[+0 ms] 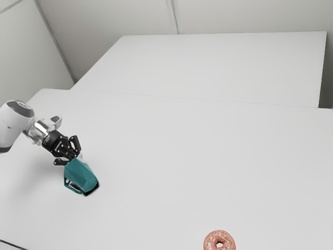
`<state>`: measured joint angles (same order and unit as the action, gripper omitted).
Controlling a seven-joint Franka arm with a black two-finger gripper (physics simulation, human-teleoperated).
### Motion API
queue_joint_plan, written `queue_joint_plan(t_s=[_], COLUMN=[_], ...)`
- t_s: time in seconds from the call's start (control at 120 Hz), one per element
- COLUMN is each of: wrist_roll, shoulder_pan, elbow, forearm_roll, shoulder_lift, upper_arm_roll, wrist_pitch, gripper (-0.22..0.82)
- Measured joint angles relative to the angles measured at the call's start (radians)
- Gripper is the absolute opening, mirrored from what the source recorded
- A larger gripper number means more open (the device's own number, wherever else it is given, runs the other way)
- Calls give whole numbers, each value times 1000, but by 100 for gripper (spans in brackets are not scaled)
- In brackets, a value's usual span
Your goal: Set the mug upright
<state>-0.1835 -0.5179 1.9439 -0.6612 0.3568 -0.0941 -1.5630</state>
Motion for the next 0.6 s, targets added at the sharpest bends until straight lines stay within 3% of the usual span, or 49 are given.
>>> queue_joint_plan(t_s=[0.2, 0.408, 0.6], wrist_roll=[11, 21, 47], shoulder_pan=[92, 190, 215], elbow=[-20, -11, -5], forearm_roll=[115, 330, 503], shoulder_lift=[-115, -195, -236], upper_arm_roll=[16, 81, 146], wrist_pitch=[-42, -211, -342], gripper=[-17, -18, -18])
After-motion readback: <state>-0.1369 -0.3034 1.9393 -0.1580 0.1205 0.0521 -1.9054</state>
